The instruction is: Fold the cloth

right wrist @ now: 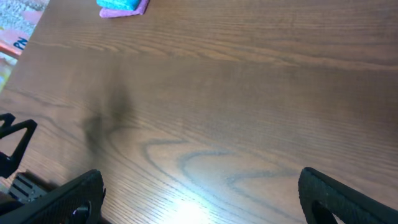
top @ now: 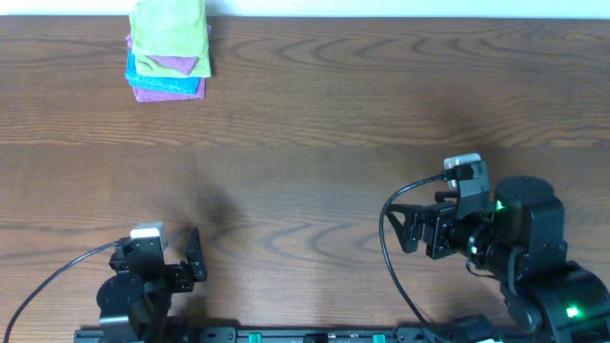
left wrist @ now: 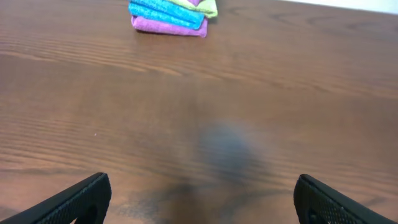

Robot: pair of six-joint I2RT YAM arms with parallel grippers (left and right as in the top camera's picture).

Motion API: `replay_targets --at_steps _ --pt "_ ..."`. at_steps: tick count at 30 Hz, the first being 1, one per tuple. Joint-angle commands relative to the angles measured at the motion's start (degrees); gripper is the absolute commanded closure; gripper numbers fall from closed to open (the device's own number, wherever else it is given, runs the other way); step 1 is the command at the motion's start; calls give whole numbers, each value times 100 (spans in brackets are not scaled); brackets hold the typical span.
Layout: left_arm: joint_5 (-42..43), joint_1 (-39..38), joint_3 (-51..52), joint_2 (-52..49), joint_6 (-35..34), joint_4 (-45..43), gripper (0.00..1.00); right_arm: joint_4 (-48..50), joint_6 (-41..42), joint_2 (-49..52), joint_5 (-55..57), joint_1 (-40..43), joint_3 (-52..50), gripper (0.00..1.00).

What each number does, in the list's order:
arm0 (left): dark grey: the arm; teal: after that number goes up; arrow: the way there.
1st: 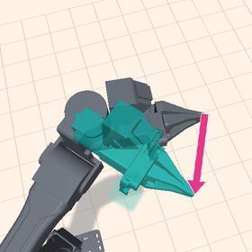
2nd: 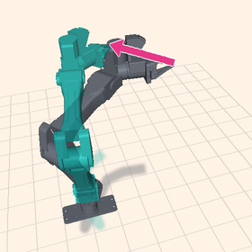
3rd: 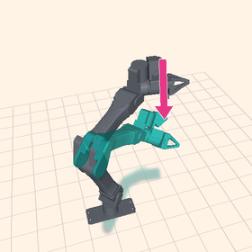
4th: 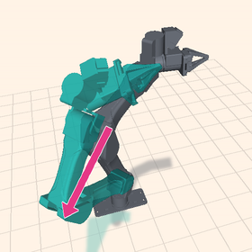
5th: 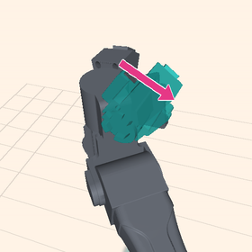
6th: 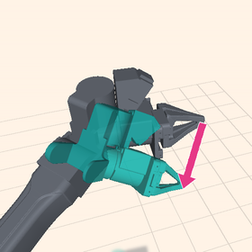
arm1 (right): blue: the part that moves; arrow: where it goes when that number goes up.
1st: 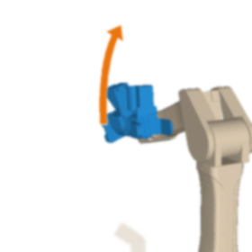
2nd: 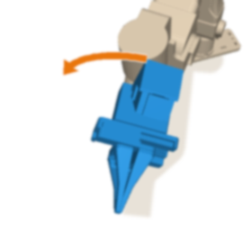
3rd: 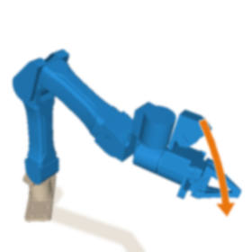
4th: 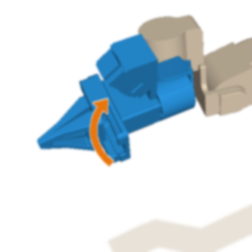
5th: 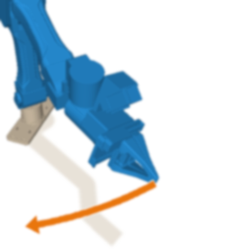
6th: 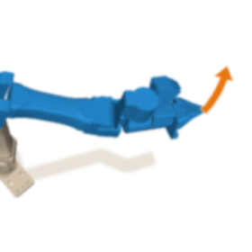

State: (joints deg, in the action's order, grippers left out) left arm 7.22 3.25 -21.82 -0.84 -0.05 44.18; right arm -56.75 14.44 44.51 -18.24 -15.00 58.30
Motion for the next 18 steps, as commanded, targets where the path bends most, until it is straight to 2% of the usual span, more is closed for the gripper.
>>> replay_targets --at_steps 1,18 --pt "-61 -31 76 63 280 59 5 -4 28 -26 -20 52 -22 1" --pt "9 -33 457 63 352 254 5 -4 28 -26 -20 50 -22 1"
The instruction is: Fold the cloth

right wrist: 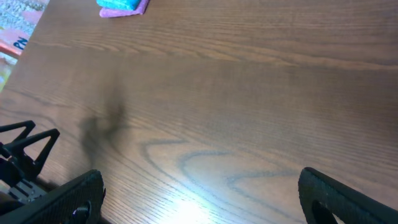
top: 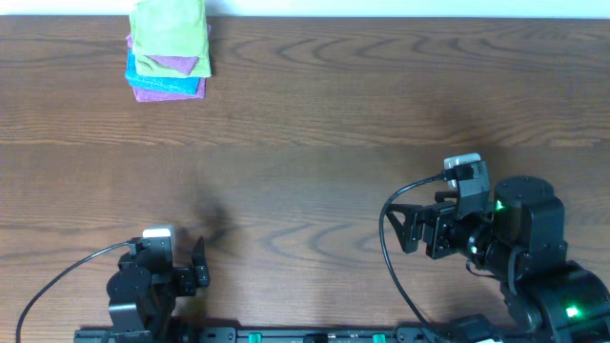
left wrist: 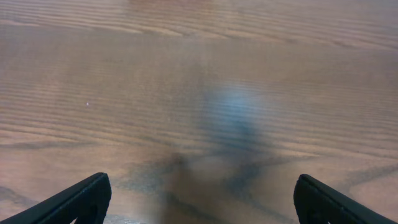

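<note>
A stack of folded cloths [top: 169,52], green on top over purple and blue, lies at the table's far left edge; a corner of the cloth stack [right wrist: 122,6] shows in the right wrist view. My left gripper [top: 197,267] sits low at the near left, open over bare wood, its fingers [left wrist: 74,202] wide apart. My right gripper [top: 408,229] rests at the near right, open, with nothing between its fingers [right wrist: 348,199]. Both are far from the cloths.
The brown wooden table [top: 334,124] fills the view. The left arm's gripper [right wrist: 25,149] shows at the left of the right wrist view. Cables loop by both arm bases along the near edge.
My left arm has drawn back toward the near edge and tilted down, so the cloth stack has left its wrist view. The right arm has not moved.
</note>
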Robot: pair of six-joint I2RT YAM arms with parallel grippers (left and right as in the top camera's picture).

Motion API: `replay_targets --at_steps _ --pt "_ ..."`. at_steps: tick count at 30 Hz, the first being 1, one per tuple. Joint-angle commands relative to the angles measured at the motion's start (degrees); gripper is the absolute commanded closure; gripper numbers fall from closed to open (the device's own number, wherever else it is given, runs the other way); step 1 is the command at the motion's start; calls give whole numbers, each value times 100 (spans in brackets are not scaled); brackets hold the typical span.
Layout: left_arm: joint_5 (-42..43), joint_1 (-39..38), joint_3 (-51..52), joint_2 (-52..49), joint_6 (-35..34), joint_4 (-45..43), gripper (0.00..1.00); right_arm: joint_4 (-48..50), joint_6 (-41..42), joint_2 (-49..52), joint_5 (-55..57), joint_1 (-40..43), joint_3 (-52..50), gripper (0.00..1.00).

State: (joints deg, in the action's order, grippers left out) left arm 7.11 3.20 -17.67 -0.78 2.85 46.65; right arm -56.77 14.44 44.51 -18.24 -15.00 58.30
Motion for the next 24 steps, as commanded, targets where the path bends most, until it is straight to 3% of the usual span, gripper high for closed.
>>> replay_targets --at_steps 1,24 --pt "20 -28 48 57 61 9 5 -2 28 -26 -20 50 -22 1" --pt "57 -28 413 57 61 380 5 -2 28 -26 -20 52 -22 1"
